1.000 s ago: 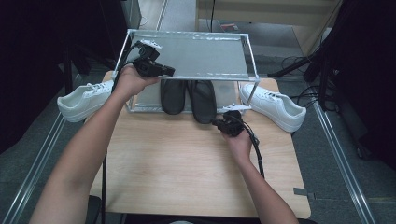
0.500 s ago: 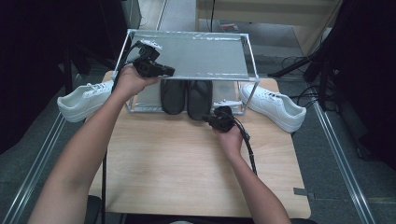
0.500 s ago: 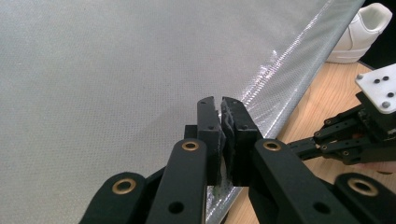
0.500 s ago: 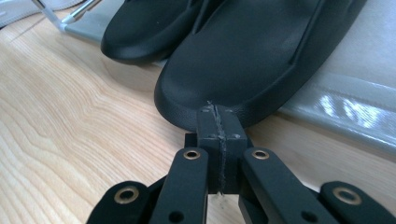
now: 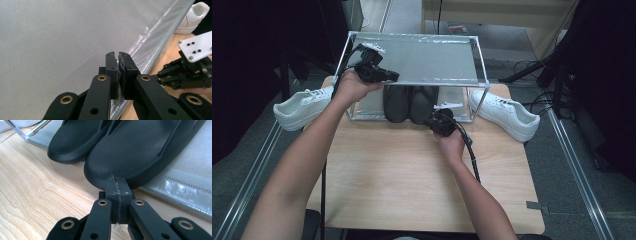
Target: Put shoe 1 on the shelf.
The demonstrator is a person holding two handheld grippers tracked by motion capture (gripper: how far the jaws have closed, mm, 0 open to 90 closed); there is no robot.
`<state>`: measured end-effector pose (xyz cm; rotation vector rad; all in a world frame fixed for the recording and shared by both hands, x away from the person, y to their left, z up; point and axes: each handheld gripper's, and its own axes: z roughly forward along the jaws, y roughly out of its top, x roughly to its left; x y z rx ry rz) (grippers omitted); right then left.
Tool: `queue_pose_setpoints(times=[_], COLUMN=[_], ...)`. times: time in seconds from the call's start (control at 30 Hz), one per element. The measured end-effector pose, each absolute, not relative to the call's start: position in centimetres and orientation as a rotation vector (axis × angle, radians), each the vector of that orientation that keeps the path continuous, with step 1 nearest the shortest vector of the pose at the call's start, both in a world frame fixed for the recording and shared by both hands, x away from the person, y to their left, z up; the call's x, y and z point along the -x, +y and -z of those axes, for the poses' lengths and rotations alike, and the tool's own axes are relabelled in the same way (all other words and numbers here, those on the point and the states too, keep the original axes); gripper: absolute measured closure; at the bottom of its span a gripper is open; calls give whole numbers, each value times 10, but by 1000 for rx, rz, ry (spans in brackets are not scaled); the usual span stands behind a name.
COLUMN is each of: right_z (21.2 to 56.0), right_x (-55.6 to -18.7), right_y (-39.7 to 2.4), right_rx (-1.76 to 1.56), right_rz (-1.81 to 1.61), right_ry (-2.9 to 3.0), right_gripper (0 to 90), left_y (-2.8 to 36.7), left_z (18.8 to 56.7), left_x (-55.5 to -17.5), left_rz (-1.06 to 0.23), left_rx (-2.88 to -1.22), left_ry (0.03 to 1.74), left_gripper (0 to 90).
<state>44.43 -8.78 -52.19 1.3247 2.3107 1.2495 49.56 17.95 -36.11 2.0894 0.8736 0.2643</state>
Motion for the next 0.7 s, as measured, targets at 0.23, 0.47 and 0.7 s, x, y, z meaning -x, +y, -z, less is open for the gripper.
queue_pose_setpoints(times=[0.23,0.47,0.7], right_z=[518,506,497], right_x=[-441,-424,-410], right_y=[-92,-99,-112], right_rx=[-1298,-1239,-1231], right_rz=[-1260,-1337,-1433], right_ry=[2340,2375,2378], right_gripper=[900,813,679], left_y=[182,182,182], left_z=[362,356,347], left_x=[-497,-496,-488], left_rz=[-248,-233,-231], left_rx=[-2073,-2081,-2089], left_ry=[871,912,932], left_gripper=[851,752,541])
